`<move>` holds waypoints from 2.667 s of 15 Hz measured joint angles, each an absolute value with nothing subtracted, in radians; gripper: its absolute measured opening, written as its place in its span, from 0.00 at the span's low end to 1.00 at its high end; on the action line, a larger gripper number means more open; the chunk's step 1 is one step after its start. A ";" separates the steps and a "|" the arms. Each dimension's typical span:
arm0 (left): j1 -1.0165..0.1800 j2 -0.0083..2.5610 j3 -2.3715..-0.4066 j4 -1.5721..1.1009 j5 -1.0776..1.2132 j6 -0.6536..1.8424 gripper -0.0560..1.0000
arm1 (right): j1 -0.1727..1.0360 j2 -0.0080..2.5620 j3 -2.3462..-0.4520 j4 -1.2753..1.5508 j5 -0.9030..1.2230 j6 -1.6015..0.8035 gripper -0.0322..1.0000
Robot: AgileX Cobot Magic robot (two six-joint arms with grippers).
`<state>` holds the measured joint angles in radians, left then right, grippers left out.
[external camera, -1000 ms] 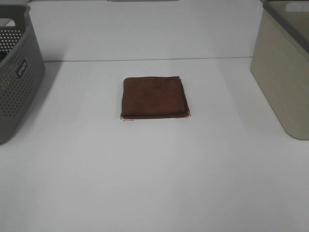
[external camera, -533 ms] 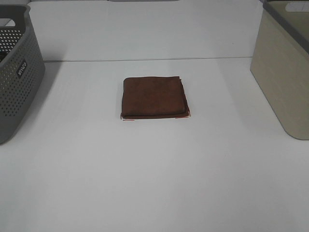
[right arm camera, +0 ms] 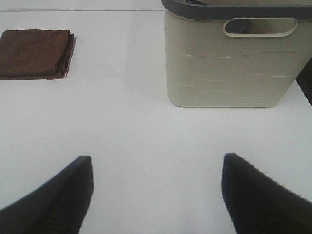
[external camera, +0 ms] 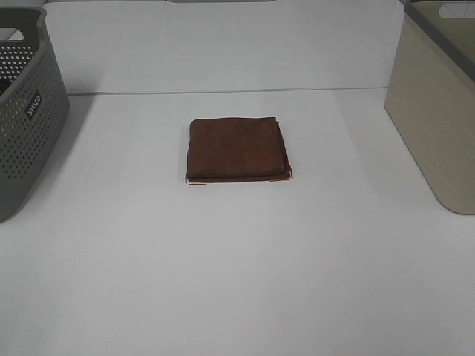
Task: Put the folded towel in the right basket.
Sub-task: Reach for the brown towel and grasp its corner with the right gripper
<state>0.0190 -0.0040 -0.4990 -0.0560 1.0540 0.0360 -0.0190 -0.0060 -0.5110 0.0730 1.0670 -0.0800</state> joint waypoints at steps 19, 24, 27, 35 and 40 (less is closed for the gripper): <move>0.019 -0.004 -0.499 -0.056 1.054 0.036 0.97 | -0.019 -0.006 -0.511 0.073 1.067 -0.080 0.71; 0.019 -0.004 -0.499 -0.056 1.054 0.036 0.97 | -0.019 -0.006 -0.511 0.073 1.067 -0.080 0.71; 0.019 -0.004 -0.499 -0.056 1.054 0.036 0.97 | -0.019 -0.006 -0.511 0.073 1.067 -0.080 0.71; 0.019 -0.004 -0.499 -0.056 1.054 0.036 0.97 | -0.019 -0.006 -0.511 0.073 1.067 -0.080 0.71; 0.019 -0.004 -0.499 -0.056 1.054 0.036 0.97 | -0.019 -0.006 -0.511 0.073 1.067 -0.080 0.71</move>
<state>0.0190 -0.0040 -0.4990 -0.0560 1.0540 0.0360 -0.0190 -0.0060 -0.5110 0.0730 1.0670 -0.0800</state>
